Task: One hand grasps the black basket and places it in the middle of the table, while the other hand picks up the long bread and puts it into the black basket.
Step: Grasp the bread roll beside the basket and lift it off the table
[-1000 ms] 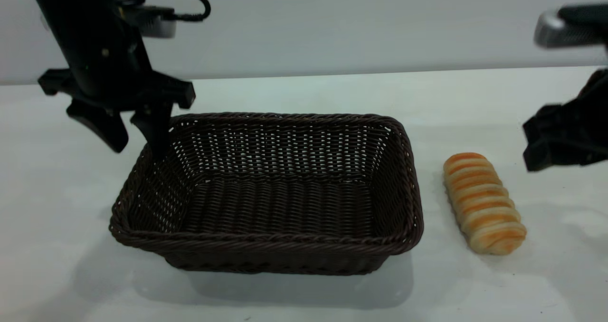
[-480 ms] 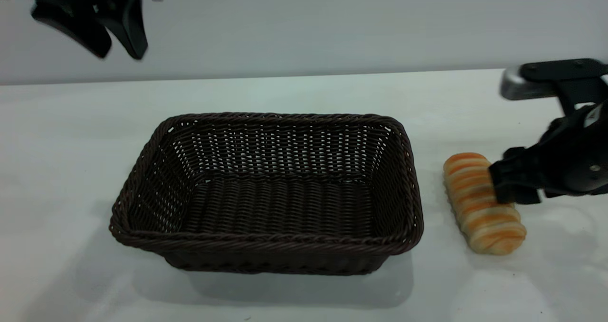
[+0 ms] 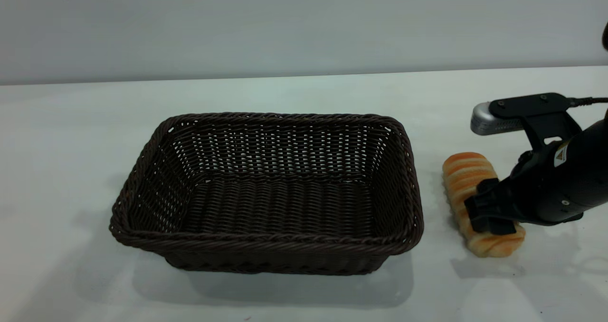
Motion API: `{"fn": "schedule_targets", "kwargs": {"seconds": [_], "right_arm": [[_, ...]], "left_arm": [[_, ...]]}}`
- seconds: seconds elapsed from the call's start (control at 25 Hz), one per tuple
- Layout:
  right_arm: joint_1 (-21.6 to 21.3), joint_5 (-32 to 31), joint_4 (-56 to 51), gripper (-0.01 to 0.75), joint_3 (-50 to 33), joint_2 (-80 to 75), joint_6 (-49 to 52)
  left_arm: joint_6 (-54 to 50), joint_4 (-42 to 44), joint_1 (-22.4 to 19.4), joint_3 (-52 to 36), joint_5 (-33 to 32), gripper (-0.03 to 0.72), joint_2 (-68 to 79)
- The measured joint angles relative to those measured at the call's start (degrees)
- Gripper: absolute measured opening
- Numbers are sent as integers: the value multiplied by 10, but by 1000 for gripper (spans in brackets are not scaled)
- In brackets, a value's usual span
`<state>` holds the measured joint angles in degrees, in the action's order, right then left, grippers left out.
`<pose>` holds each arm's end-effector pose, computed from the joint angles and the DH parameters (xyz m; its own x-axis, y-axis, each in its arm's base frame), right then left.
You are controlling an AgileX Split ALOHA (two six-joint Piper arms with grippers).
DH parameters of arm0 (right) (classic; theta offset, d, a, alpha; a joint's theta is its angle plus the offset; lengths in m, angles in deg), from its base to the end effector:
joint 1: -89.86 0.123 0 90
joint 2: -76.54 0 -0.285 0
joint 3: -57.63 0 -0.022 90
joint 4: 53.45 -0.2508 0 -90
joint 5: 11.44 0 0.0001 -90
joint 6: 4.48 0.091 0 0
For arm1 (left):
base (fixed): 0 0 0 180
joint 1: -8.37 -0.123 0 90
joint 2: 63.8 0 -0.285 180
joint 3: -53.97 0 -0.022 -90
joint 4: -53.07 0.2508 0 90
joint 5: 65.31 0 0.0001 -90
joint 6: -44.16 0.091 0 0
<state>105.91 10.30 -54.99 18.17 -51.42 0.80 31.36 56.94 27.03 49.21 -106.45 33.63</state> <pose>0.2911 0.0828 0.0325 -0.8200 -0.1143 -0.5608 -0.1765 0.9826 0.0577 0.3243 -0.1053 0.3012 -0.7986 0.0887 -0.5953 0.1598 0.9848 -0.0676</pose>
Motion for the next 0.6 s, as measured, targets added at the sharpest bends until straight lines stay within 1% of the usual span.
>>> {"fn": "schedule_targets", "kwargs": {"seconds": [0.08,0.12,0.2,0.28,0.32,0.4,0.6], "right_arm": [[0,4,0,473,0,-4,0],[0,5,0,424,0,-4,0],[0,5,1,298,0,-5,-4],[0,5,1,139,1,-5,-21],[0,5,1,91,1,-5,-33],[0,4,-8,58,1,-3,-64],[0,-22,-82,48,1,27,-161]], "left_arm": [[0,-1,0,0,-3,433,-8],[0,-1,0,0,-4,433,-10],[0,-1,0,0,-7,433,-15],[0,-1,0,0,-8,433,-18],[0,-1,0,0,-8,433,-18],[0,-2,0,0,-8,433,-18],[0,-2,0,0,-8,432,-18]]}}
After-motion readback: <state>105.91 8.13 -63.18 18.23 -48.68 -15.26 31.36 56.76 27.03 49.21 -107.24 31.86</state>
